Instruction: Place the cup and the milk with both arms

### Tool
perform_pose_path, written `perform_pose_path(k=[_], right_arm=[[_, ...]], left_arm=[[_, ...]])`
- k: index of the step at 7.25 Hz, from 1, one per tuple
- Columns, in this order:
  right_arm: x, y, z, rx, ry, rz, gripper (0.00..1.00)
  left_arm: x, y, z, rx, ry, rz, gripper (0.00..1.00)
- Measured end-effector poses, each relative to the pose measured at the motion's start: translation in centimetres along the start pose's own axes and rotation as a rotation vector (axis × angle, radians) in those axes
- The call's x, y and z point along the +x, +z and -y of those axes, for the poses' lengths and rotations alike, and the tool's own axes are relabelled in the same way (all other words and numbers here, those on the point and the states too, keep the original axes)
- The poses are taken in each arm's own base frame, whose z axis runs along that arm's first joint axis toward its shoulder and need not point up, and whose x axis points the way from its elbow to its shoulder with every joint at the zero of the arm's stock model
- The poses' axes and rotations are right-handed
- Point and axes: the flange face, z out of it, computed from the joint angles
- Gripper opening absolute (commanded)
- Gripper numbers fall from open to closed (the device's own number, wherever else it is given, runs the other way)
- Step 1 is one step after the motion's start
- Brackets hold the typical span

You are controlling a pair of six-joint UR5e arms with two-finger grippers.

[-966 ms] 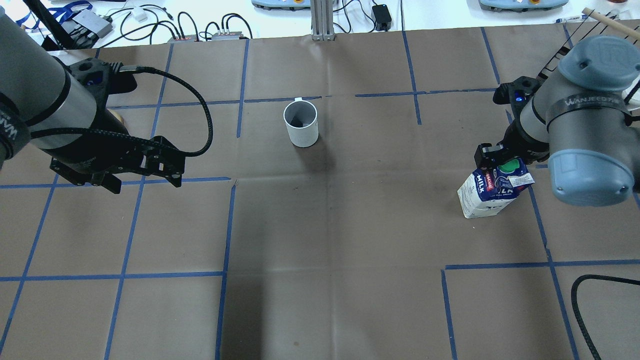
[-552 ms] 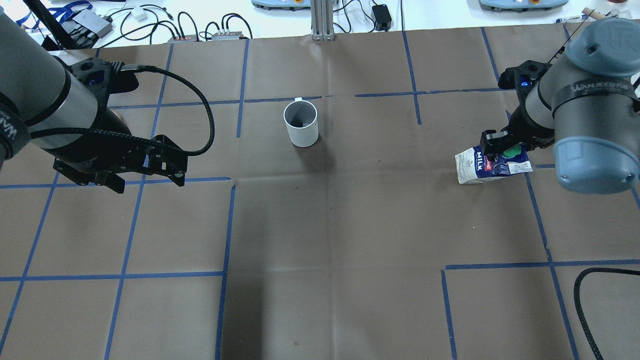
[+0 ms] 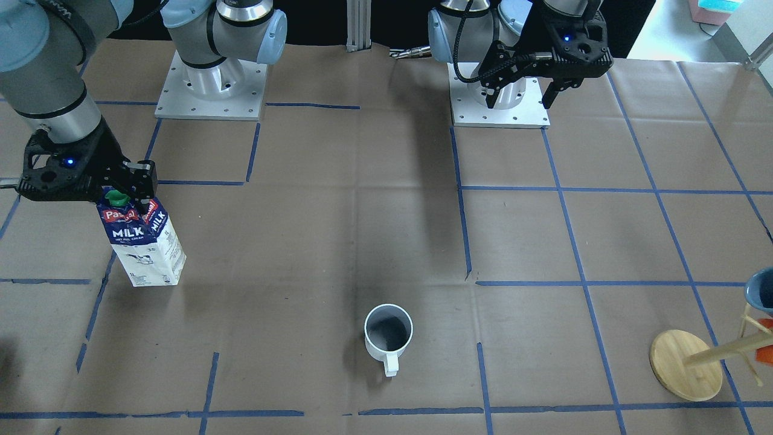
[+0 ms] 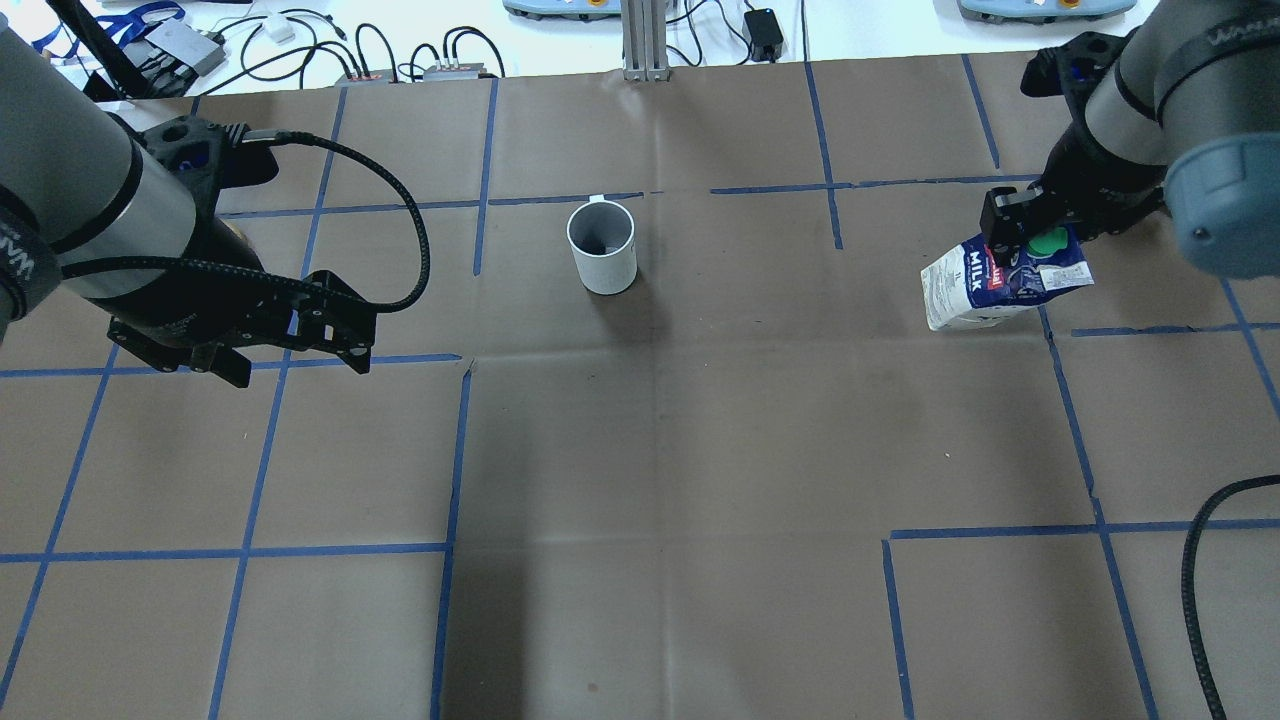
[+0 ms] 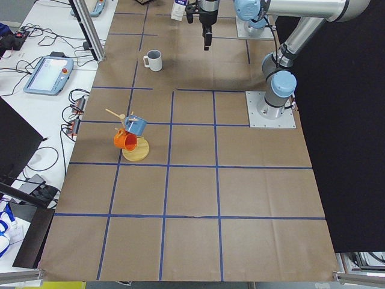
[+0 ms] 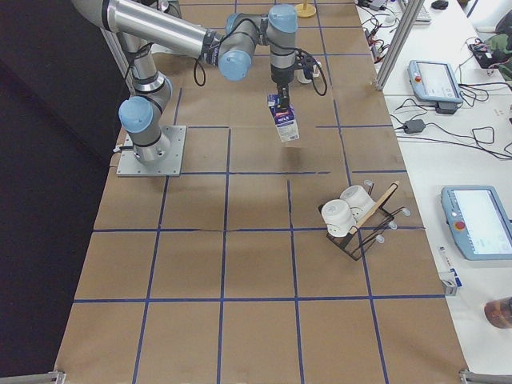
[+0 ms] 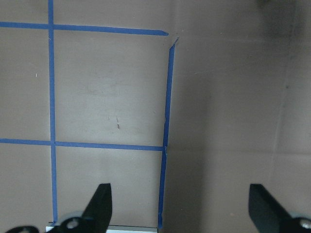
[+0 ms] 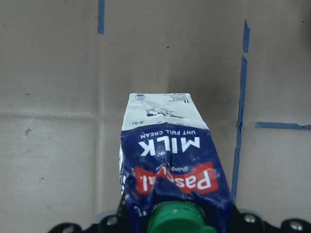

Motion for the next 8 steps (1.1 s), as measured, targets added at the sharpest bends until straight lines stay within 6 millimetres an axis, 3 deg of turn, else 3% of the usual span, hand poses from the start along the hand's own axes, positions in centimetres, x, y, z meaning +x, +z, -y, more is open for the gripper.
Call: perform_pose_path(k=[1, 3, 5, 8], right_arm=[[-1.6, -0.8, 1.8, -0.029, 0.006, 0.027, 0.59], [-7.2, -0.5, 6.1, -0.091, -0.001, 0.04, 0.59], [-13.5, 1.8, 10.9, -0.165, 0.016, 0.029, 0.59], [-22.5, 5.0, 16.6, -0.238, 0.078, 0.005, 0.6]], left_arm=[[0.0, 0.4, -0.2, -0.007, -0.001, 0.001, 1.0], [-0.5, 0.8, -0.3, -0.013, -0.015, 0.001, 1.0], [-2.1, 0.7, 0.1, -0.009, -0.059, -0.001, 1.0], [-2.6, 0.9, 0.5, -0.014, -0.072, -0.002, 1.0]])
